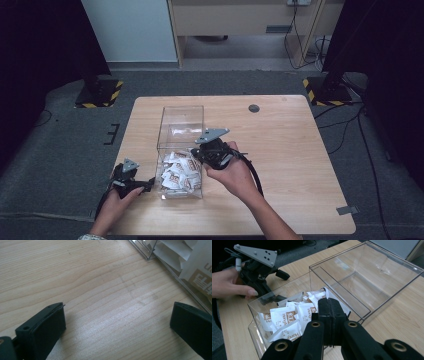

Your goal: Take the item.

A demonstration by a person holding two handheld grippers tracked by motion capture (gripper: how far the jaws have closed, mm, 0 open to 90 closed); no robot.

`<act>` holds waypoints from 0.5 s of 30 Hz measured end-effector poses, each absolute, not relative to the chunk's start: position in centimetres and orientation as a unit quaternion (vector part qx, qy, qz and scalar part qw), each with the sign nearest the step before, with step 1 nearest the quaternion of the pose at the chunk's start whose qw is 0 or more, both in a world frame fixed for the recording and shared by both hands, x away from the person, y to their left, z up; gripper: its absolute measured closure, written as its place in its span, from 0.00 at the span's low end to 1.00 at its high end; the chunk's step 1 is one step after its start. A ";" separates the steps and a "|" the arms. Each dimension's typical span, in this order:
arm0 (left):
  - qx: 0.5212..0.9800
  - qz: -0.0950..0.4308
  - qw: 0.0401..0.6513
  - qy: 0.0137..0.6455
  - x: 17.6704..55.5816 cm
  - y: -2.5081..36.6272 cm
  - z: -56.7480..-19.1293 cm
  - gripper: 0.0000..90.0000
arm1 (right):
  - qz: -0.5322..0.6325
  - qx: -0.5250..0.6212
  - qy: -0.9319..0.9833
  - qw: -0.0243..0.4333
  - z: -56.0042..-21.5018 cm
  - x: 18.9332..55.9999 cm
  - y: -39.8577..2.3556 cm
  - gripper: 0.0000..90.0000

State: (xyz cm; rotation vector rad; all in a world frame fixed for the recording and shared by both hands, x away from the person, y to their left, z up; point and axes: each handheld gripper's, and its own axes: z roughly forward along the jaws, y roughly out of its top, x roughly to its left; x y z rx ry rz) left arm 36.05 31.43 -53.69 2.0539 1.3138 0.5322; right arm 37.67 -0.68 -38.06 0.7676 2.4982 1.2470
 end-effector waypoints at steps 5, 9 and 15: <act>0.780 0.202 0.318 0.499 36.0 31.4 -53.7 0.00 | 0.429 0.269 0.853 0.128 -37.8 37.8 -1.3 1.00; 0.781 0.202 0.317 0.499 36.0 31.4 -53.7 0.00 | 0.431 0.271 0.851 0.130 -37.6 37.8 -1.7 1.00; 0.781 0.202 0.317 0.499 36.0 31.4 -53.7 0.00 | 0.432 0.275 0.849 0.134 -37.5 37.9 -2.3 1.00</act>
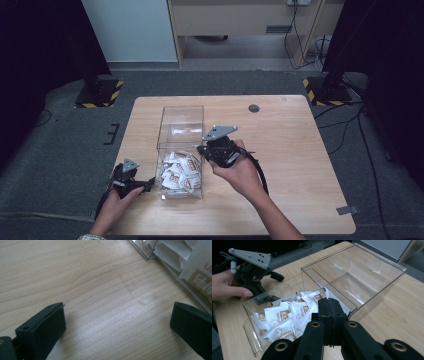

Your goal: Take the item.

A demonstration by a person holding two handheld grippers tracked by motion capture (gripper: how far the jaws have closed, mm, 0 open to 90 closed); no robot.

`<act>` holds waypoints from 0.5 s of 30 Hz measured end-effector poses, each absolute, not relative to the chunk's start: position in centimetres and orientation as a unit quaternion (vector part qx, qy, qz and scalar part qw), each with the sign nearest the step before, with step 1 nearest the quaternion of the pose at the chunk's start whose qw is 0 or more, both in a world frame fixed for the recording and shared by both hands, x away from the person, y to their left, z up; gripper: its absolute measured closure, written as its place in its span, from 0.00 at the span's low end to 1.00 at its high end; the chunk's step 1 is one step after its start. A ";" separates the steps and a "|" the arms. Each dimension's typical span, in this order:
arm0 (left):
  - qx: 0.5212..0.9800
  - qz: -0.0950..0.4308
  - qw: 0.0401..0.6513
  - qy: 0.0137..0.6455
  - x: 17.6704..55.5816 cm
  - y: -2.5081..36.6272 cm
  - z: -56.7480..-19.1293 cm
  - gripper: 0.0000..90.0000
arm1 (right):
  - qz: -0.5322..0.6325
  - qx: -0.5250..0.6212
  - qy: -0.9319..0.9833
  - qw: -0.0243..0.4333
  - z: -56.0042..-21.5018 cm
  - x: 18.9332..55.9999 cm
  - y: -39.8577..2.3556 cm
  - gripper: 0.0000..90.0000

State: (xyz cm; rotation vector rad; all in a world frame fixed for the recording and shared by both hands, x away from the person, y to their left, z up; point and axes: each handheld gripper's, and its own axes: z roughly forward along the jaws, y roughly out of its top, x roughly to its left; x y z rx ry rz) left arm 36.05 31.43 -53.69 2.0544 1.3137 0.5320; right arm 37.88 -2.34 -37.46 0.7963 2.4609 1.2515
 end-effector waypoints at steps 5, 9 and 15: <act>0.781 0.202 0.317 0.499 36.1 31.4 -53.7 0.00 | 0.428 0.280 0.848 0.138 -37.5 38.1 -2.9 1.00; 0.781 0.202 0.317 0.499 36.1 31.4 -53.7 0.00 | 0.426 0.285 0.847 0.141 -37.7 38.3 -3.5 1.00; 0.781 0.202 0.317 0.499 36.1 31.4 -53.7 0.00 | 0.419 0.291 0.848 0.144 -38.3 38.7 -4.0 1.00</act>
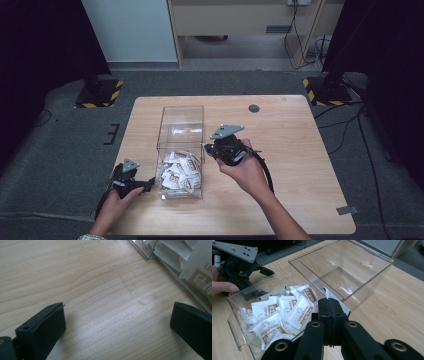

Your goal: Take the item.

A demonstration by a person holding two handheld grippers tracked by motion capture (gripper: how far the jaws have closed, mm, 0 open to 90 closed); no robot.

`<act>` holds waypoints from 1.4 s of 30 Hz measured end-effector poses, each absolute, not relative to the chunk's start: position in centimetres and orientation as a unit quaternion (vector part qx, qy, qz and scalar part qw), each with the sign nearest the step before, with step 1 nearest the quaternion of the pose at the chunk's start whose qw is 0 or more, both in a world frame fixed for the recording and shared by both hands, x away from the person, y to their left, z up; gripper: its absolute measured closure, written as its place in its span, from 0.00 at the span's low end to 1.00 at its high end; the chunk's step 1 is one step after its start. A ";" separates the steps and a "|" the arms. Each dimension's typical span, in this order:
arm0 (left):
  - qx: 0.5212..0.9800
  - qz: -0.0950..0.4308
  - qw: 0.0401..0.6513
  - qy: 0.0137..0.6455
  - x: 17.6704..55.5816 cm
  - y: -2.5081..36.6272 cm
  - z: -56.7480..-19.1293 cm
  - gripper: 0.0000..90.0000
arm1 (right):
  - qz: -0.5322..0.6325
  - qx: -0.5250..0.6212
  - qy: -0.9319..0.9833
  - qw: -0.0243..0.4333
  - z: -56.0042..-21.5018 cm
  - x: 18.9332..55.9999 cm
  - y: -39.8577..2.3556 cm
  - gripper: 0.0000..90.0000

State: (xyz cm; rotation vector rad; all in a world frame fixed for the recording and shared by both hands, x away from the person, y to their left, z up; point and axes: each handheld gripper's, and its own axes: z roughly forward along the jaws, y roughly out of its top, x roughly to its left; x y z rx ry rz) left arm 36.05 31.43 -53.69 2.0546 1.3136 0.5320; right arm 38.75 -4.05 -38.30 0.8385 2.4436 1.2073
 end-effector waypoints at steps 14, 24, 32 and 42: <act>0.781 0.202 0.317 0.499 36.1 31.4 -53.7 0.00 | 0.414 0.312 0.841 0.155 -38.6 39.5 -6.0 1.00; 0.781 0.202 0.317 0.499 36.1 31.4 -53.7 0.00 | 0.409 0.323 0.839 0.157 -39.1 39.8 -7.1 1.00; 0.781 0.202 0.317 0.499 36.1 31.4 -53.7 0.00 | 0.406 0.340 0.832 0.164 -39.4 40.2 -8.8 1.00; 0.781 0.202 0.317 0.499 36.1 31.4 -53.7 0.00 | 0.408 0.363 0.821 0.168 -39.5 40.8 -10.8 1.00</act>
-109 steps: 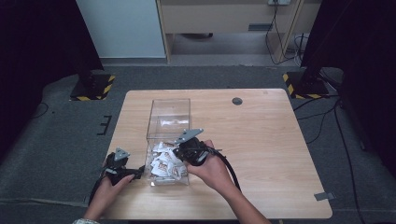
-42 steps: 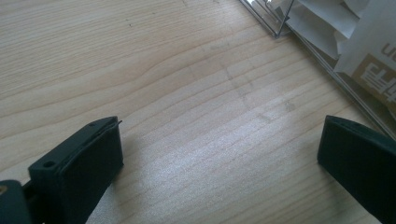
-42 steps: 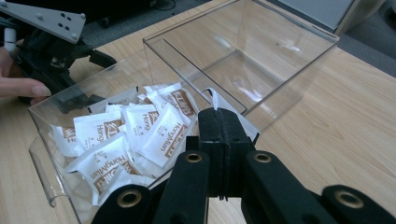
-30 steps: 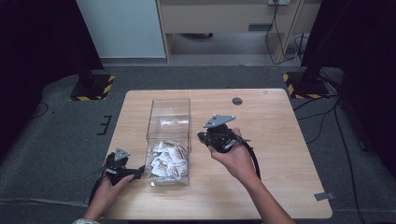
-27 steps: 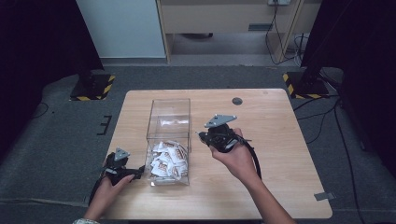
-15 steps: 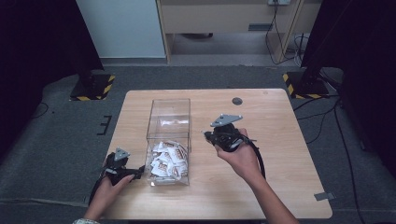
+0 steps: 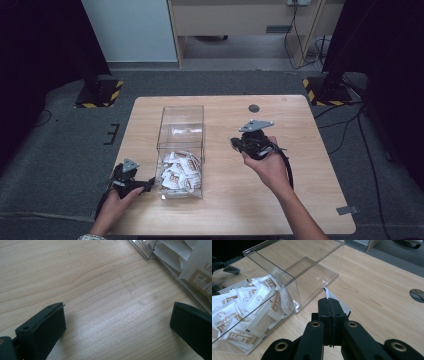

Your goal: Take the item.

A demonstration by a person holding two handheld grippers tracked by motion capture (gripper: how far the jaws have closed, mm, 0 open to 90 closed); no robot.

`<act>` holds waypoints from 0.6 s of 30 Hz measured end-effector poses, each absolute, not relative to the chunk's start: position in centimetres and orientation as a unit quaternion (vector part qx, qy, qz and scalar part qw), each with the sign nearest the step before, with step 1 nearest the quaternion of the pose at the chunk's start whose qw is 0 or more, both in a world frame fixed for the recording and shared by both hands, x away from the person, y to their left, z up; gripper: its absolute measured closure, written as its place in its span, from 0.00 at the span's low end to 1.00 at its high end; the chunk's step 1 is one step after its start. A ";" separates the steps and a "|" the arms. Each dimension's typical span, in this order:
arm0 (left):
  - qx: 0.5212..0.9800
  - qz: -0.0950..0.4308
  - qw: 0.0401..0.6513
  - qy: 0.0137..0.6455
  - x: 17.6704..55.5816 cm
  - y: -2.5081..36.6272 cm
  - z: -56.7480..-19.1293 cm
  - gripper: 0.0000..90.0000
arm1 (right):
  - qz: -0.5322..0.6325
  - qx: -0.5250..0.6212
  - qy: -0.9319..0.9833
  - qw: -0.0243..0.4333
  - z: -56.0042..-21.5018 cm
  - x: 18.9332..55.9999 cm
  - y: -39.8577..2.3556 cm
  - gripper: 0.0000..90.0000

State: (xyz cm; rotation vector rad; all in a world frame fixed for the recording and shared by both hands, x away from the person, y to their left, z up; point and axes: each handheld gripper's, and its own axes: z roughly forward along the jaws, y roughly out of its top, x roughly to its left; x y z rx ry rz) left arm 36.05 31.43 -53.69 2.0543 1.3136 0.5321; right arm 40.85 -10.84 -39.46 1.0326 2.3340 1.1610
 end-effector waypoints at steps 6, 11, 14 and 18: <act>0.781 0.202 0.317 0.499 36.1 31.4 -53.7 0.00 | 0.407 0.377 0.813 0.176 -39.5 41.2 -12.3 1.00; 0.781 0.202 0.317 0.499 36.1 31.4 -53.7 0.00 | 0.403 0.384 0.810 0.182 -39.6 41.4 -13.2 1.00; 0.781 0.202 0.317 0.499 36.1 31.4 -53.7 0.00 | 0.402 0.390 0.807 0.186 -39.8 41.6 -13.8 1.00; 0.781 0.202 0.317 0.499 36.1 31.4 -53.7 0.00 | 0.401 0.398 0.804 0.187 -40.0 41.8 -14.3 1.00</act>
